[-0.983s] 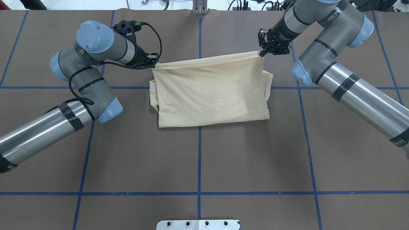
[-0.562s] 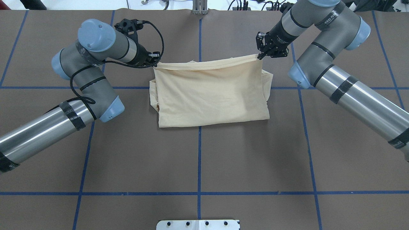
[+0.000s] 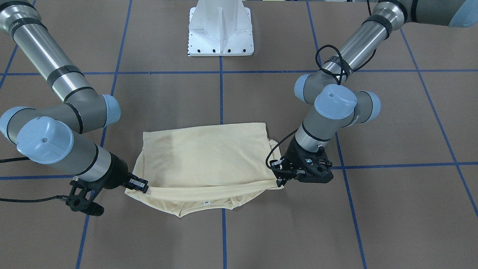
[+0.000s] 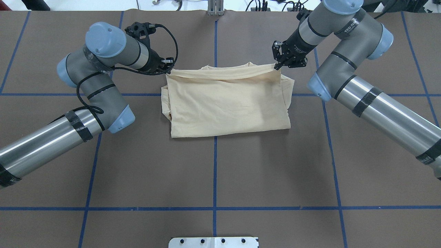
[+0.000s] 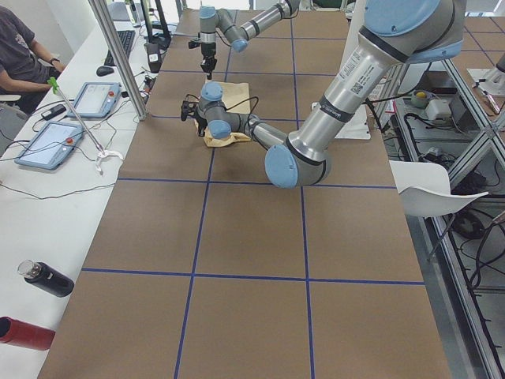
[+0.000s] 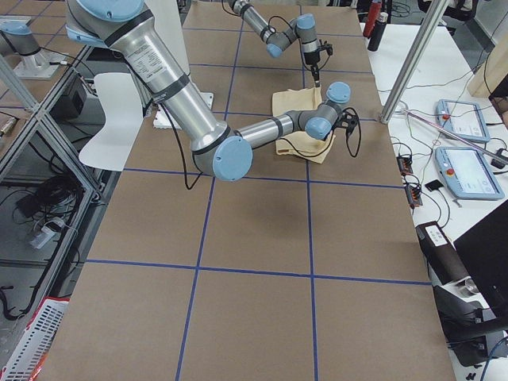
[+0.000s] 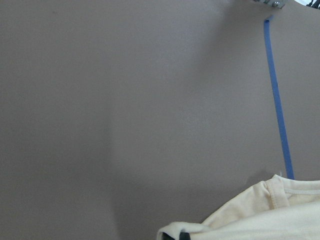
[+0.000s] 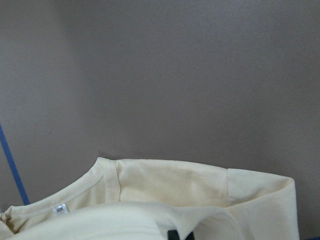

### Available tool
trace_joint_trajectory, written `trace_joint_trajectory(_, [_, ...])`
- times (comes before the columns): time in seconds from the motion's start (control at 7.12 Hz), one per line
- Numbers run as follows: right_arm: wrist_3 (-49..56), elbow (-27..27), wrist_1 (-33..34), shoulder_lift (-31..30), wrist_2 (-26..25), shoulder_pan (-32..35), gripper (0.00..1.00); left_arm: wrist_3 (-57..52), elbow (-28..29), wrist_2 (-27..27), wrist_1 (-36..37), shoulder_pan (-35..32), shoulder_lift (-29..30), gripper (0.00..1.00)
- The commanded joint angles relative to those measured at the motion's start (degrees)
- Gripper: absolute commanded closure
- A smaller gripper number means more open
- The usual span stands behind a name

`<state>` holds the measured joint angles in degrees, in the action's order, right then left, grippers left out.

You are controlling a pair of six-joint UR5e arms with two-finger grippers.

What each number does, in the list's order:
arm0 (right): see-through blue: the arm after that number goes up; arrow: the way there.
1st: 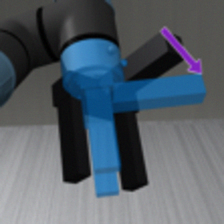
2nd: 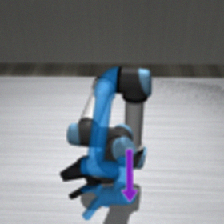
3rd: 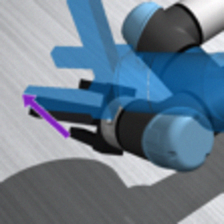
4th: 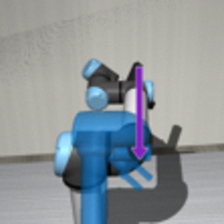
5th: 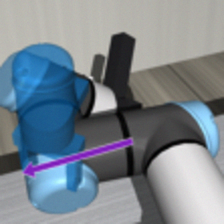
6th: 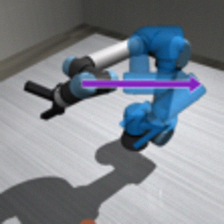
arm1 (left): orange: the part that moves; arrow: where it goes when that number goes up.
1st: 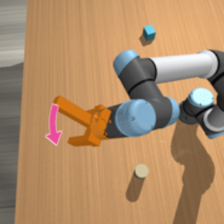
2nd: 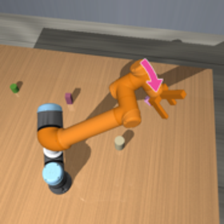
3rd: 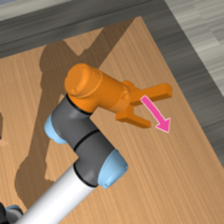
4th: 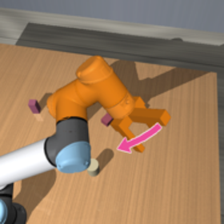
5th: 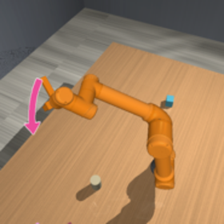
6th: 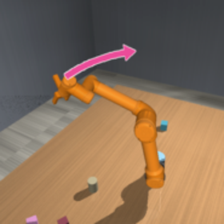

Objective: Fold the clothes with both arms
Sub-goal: 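Release the hem and move the right gripper to the folded bundle's side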

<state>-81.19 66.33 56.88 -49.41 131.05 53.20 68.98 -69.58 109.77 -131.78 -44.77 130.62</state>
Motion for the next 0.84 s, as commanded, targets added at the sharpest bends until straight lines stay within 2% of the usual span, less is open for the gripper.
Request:
trace_joint_trajectory(0.0, [0.1,0.3,0.0,0.1,-0.1,-0.1,0.01,-0.2,-1.3,-0.2,0.1,0.0,-0.4,0.0])
trace_joint_trajectory(0.28, [2.9,0.5,-0.9,-0.1,0.1,0.7,0.0,-0.3,-3.6,-0.1,0.5,-0.2,-1.3,0.0])
trace_joint_trajectory(0.42, [3.0,2.0,-3.3,-2.1,0.2,0.7,0.0,-0.3,-6.1,0.0,0.6,-0.3,-2.9,0.0])
trace_joint_trajectory(0.7, [1.7,11.7,-3.6,-8.9,0.2,-0.6,0.0,-0.4,-9.9,0.1,4.3,-0.6,-3.3,0.0])
